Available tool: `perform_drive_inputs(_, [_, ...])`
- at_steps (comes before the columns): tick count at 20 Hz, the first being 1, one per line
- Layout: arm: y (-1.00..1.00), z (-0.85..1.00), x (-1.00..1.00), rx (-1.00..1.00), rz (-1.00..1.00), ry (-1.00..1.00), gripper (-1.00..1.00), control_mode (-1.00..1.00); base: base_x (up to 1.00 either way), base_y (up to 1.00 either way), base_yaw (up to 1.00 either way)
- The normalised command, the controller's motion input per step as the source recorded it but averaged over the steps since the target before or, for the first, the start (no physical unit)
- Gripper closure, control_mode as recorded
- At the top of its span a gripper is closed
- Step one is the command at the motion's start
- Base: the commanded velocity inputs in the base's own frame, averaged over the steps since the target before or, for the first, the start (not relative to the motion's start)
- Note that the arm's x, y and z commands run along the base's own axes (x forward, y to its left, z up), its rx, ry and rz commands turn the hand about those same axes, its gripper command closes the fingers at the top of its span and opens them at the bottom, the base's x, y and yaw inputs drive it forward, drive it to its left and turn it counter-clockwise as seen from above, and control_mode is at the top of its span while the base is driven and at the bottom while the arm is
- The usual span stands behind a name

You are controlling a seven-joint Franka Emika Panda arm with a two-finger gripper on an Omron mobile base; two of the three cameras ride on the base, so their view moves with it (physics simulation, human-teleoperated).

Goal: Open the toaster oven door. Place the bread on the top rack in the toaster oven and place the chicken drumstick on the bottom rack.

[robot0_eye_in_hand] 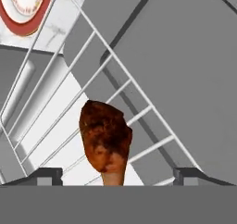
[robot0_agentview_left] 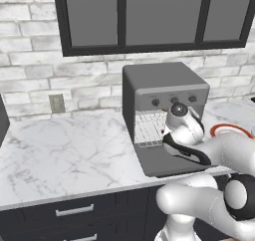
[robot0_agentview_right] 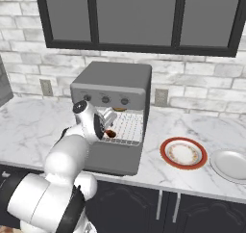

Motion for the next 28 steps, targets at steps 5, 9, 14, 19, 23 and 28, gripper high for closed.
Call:
perform_drive_inputs(5, [-0.03,0.42,-0.59,0.12,-0.03,0.17,-1.0,-1.0,0.0,0.0,0.0])
perform_drive_inputs(9, [-0.08,0.13,-0.62,0.15,-0.19,0.29,-1.0,-1.0,0.0,0.0,0.0])
perform_drive_inputs(14, [-0.07,-0.02,0.02,0.06,-0.26,0.21,-1.0,-1.0,0.0,0.0,0.0])
perform_drive_inputs(19, [-0.06,-0.2,0.18,0.0,-0.25,0.09,-1.0,-1.0,0.0,0.0,0.0])
perform_drive_inputs(23, [-0.08,-0.2,0.23,0.03,-0.25,0.0,-1.0,-1.0,0.0,0.0,0.0])
perform_drive_inputs(28, [0.0,-0.41,0.43,0.05,-0.21,0.0,-1.0,-1.0,0.0,0.0,0.0])
